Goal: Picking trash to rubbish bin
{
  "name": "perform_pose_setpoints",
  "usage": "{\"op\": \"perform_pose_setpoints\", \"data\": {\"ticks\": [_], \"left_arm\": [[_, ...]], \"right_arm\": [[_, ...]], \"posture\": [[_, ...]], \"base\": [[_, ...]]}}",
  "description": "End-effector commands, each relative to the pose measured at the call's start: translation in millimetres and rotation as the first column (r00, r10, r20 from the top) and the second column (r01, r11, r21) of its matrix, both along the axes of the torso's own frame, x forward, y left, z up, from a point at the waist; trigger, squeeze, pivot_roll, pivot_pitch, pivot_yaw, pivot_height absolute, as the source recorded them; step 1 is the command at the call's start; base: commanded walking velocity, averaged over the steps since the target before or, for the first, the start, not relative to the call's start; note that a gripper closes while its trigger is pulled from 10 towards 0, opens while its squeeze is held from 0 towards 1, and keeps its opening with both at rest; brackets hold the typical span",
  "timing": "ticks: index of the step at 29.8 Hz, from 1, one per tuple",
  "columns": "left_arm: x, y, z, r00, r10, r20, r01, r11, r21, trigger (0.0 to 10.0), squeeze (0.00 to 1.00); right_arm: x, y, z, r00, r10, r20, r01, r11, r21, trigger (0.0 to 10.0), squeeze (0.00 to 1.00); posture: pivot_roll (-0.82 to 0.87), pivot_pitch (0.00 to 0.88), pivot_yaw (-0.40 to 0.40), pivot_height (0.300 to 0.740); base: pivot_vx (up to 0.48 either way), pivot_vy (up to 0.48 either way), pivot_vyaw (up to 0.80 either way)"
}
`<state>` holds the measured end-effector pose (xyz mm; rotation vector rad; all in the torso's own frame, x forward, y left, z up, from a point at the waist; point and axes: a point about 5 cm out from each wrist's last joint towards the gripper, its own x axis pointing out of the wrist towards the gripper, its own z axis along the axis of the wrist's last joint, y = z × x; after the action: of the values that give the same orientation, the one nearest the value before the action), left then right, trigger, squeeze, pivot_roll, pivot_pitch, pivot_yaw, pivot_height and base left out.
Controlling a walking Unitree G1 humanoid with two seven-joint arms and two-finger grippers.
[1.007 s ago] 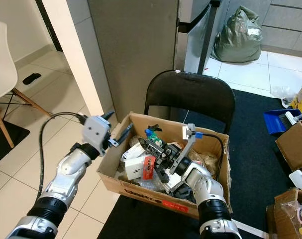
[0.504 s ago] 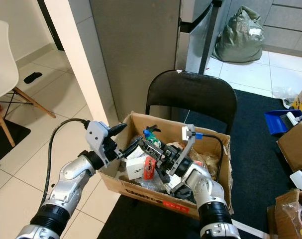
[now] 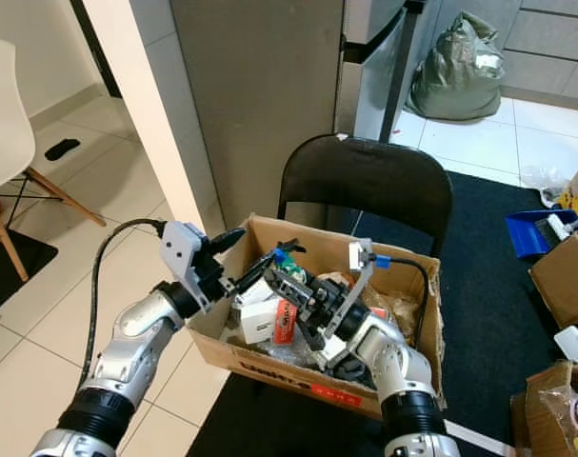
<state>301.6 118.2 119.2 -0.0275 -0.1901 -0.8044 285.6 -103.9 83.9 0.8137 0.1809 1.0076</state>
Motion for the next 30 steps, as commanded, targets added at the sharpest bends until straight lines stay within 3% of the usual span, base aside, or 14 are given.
{"op": "perform_pose_setpoints", "data": {"ticks": [1, 11, 18, 25, 26, 27, 28, 29, 30], "left_arm": [[0.0, -2.8, 3, 1.0, -0.012, 0.003, 0.012, 1.0, -0.014, 10.0, 0.0], [-3.3, -8.8, -3, 0.998, -0.05, -0.043, 0.05, 0.999, -0.006, 10.0, 0.0], [-10.4, -11.2, -22, 0.986, -0.097, -0.139, 0.107, 0.992, 0.066, 10.0, 0.0], [-9.8, -10.8, -23, 0.987, -0.08, -0.14, 0.092, 0.993, 0.077, 10.0, 0.0], [-8.9, -10.2, -23, 0.988, -0.07, -0.137, 0.082, 0.993, 0.082, 9.6, 0.0], [-8.1, -9.7, -23, 0.989, -0.063, -0.135, 0.075, 0.994, 0.082, 2.9, 0.0], [-8.1, -9.7, -23, 0.989, -0.063, -0.135, 0.075, 0.994, 0.082, 2.9, 0.0], [-7.7, -9.4, -22, 0.989, -0.059, -0.133, 0.071, 0.994, 0.082, 0.0, 0.0], [-7.4, -8.8, -22, 0.99, -0.057, -0.132, 0.068, 0.994, 0.082, 0.0, 0.0]], "right_arm": [[-2.3, 0.8, 2, 1.0, 0.019, 0.009, -0.019, 1.0, 0.006, 10.0, 0.0], [-3.3, 1.1, 3, 1.0, 0.015, 0.009, -0.015, 1.0, 0.0, 10.0, 0.0], [-4.1, 1.6, 3, 1.0, 0.024, 0.009, -0.024, 1.0, -0.004, 10.0, 0.0], [-3.8, 1.5, 4, 1.0, 0.028, 0.012, -0.028, 1.0, -0.005, 10.0, 0.0], [-3.5, 1.3, 4, 1.0, 0.028, 0.011, -0.028, 1.0, -0.006, 10.0, 0.0], [-3.4, 1.2, 4, 1.0, 0.028, 0.011, -0.028, 1.0, -0.006, 10.0, 0.0], [-3.4, 1.2, 4, 1.0, 0.028, 0.011, -0.028, 1.0, -0.006, 10.0, 0.0], [-3.3, 1.1, 4, 1.0, 0.028, 0.011, -0.028, 1.0, -0.006, 10.0, 0.0], [-3.2, 1.0, 4, 1.0, 0.028, 0.011, -0.027, 1.0, -0.006, 10.0, 0.0]], "posture": [[0.07, 0.064, 0.003, 0.74], [0.06, 0.067, 0.006, 0.74], [0.06, 0.067, 0.006, 0.74], [0.06, 0.064, 0.002, 0.74], [0.06, 0.06, -0.001, 0.74], [0.06, 0.06, -0.001, 0.74], [0.06, 0.06, -0.001, 0.74], [0.06, 0.06, -0.001, 0.74], [0.06, 0.06, -0.001, 0.74]], "base": [[0.0, 0.0, 0.0], [0.0, 0.0, 0.0], [0.0, 0.0, 0.0], [0.0, 0.0, 0.0], [0.0, 0.0, 0.0], [0.0, 0.0, 0.0], [0.0, 0.0, 0.0], [0.0, 0.0, 0.0], [0.0, 0.0, 0.0]]}}
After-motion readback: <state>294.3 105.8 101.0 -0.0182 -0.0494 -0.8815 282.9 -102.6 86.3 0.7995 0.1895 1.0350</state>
